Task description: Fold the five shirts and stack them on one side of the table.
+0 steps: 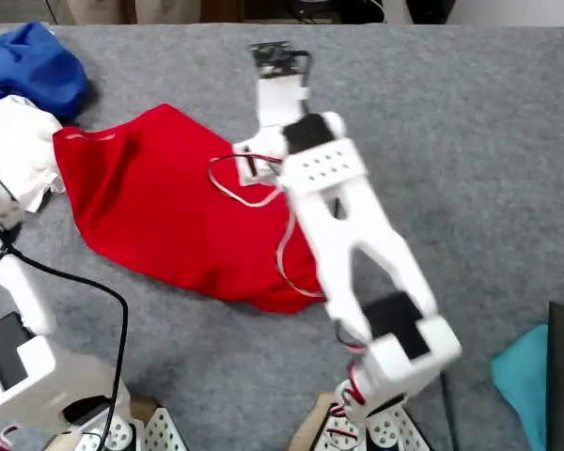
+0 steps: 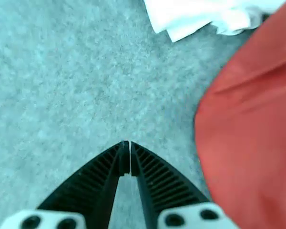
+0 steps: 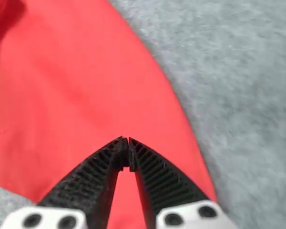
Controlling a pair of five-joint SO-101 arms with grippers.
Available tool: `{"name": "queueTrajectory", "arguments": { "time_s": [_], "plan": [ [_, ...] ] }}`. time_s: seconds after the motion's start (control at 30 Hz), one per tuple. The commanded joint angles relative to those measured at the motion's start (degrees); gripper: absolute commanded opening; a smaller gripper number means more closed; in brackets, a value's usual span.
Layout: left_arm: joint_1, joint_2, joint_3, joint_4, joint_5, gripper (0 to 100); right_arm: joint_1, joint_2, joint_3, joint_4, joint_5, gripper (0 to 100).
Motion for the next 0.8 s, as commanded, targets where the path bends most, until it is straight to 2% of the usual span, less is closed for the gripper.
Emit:
{"name": "queueTrajectory", "arguments": {
  "time_s": [0.0,0.07,0.23,0.33,0.57,0.77],
  "plan": [
    [0.18,-2.24,5.71,-6.95,-0.26,2,-2.33,6.55,-9.45,-0.09,-0.62,1.0],
    [0.53,-2.24,7.74,-7.38,-0.53,2,-3.21,10.86,-13.05,0.00,-0.35,3.4],
    [1.49,-2.15,9.23,-7.47,-0.26,5,-5.58,20.70,-22.46,2.99,-0.62,21.7],
    [3.16,-2.15,9.32,-9.23,1.41,8,-5.49,27.21,-28.53,2.29,-0.70,29.0],
    [11.96,-2.15,14.42,-18.11,7.82,16,-4.18,44.44,-45.23,2.02,-0.70,29.9],
    [19.96,-2.15,21.71,-23.47,8.00,16,-3.12,55.69,-60.09,6.24,-0.70,28.4]
  ]
}}
